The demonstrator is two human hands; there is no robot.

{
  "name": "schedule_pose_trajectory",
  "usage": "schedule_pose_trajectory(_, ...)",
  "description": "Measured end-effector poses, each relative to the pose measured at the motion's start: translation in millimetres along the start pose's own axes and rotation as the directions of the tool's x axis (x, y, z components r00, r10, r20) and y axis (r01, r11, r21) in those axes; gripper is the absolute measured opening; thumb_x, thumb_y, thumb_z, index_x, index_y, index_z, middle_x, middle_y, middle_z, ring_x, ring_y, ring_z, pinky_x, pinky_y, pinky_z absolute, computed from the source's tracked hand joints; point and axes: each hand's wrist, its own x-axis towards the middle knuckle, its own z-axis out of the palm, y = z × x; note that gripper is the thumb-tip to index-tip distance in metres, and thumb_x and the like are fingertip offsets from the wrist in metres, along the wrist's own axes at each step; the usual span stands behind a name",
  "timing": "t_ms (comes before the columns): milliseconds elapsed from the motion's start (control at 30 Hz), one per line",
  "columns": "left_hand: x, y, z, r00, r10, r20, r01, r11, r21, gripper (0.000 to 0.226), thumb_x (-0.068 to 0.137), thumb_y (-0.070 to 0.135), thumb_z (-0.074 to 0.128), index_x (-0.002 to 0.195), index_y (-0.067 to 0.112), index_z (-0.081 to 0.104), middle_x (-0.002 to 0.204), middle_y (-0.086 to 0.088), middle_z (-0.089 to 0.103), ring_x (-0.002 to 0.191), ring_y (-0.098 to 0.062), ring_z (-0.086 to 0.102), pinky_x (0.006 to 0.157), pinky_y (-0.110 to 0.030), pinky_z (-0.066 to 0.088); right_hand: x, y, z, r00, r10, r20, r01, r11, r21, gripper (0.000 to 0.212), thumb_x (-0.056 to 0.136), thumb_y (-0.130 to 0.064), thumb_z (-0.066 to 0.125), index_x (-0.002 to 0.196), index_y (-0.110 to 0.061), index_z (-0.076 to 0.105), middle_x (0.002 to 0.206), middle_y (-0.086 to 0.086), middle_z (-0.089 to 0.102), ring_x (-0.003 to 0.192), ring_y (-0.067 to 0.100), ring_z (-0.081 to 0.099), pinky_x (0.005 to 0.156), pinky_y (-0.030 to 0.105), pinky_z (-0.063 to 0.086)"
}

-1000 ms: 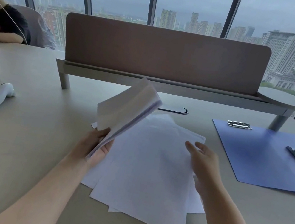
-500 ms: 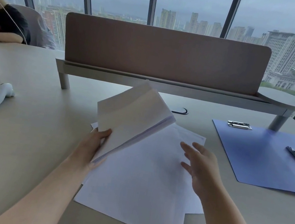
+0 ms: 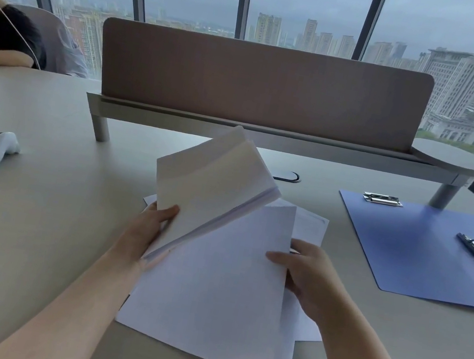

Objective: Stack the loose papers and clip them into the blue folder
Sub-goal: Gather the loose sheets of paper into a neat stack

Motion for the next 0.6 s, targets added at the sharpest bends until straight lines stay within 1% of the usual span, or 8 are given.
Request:
schedule_pose_trajectory(67,-2,1,2,0.999,0.026,0.018,-0.027,0.999,0.031,0.029,0.095,0.013,0.056,0.124,0.017,0.058,0.106,-0.009,0.072,0.079,-0.023,0.071,0.081,-0.039,0.058,-3,3,5,0.997,-0.06,0.057,0.075,0.943,-0.323,0.03,0.082,0.007,0.065,0.095,-0.018,0.074,0.085,0.006,0.079,0.076,0.024,0.076,0.073,0.038,0.063)
schedule_pose_trajectory(133,-6,5,3,0.998,0.054,0.03,-0.055,0.997,0.062,0.023,0.095,0.011,0.054,0.116,0.02,0.06,0.096,-0.004,0.072,0.063,-0.015,0.072,0.056,-0.026,0.057,-3,2,7,0.993,-0.106,0.051,0.117,0.897,-0.427,0.032,0.083,0.005,0.06,0.088,-0.025,0.071,0.079,-0.001,0.078,0.071,0.019,0.075,0.071,0.037,0.063)
schedule_pose_trajectory(167,-8,8,2,0.997,0.064,0.043,-0.067,0.995,0.068,0.024,0.095,0.009,0.054,0.115,0.019,0.062,0.097,-0.004,0.073,0.065,-0.015,0.073,0.055,-0.026,0.057,-2,1,7,0.991,-0.125,0.042,0.131,0.909,-0.395,0.032,0.085,0.005,0.058,0.091,-0.023,0.072,0.08,0.001,0.079,0.073,0.023,0.076,0.075,0.041,0.063)
schedule_pose_trajectory(233,-13,14,5,0.993,0.082,0.091,-0.088,0.994,0.072,0.03,0.093,0.005,0.053,0.12,0.012,0.064,0.108,-0.011,0.072,0.08,-0.022,0.073,0.07,-0.035,0.061,0,-2,3,0.989,-0.146,0.018,0.147,0.966,-0.211,0.029,0.089,0.005,0.058,0.098,-0.018,0.075,0.085,0.012,0.079,0.077,0.034,0.075,0.08,0.052,0.059)
schedule_pose_trajectory(333,-20,17,9,0.987,0.101,0.122,-0.118,0.984,0.136,0.029,0.089,0.002,0.057,0.114,0.008,0.069,0.114,-0.02,0.07,0.101,-0.038,0.068,0.095,-0.056,0.05,-1,-7,-2,0.991,-0.137,-0.008,0.137,0.988,0.064,0.023,0.093,-0.002,0.06,0.1,-0.016,0.076,0.089,0.016,0.078,0.072,0.029,0.072,0.073,0.045,0.059)
schedule_pose_trajectory(467,-26,13,19,0.979,0.161,0.122,-0.187,0.952,0.244,0.025,0.087,0.0,0.058,0.108,0.007,0.07,0.109,-0.02,0.072,0.104,-0.044,0.066,0.094,-0.06,0.049,0,-5,-4,0.997,-0.081,-0.019,0.083,0.972,0.218,0.023,0.097,-0.007,0.056,0.103,-0.017,0.077,0.093,0.013,0.078,0.077,0.028,0.073,0.074,0.043,0.061)
schedule_pose_trajectory(533,-28,12,22,0.976,0.175,0.131,-0.204,0.945,0.256,0.024,0.085,0.002,0.061,0.105,0.01,0.071,0.107,-0.016,0.074,0.101,-0.041,0.068,0.092,-0.056,0.051,0,-5,-3,0.998,-0.058,-0.011,0.058,0.96,0.274,0.027,0.097,-0.006,0.053,0.105,-0.016,0.077,0.099,0.015,0.078,0.083,0.03,0.073,0.078,0.045,0.061)
schedule_pose_trajectory(600,-29,11,24,0.973,0.173,0.15,-0.207,0.944,0.258,0.024,0.086,0.002,0.06,0.103,0.013,0.072,0.102,-0.011,0.076,0.094,-0.034,0.071,0.084,-0.047,0.055,-1,-5,-3,0.999,-0.047,0.0,0.044,0.946,0.321,0.032,0.097,-0.003,0.049,0.105,-0.017,0.077,0.101,0.014,0.078,0.083,0.029,0.073,0.07,0.039,0.061)
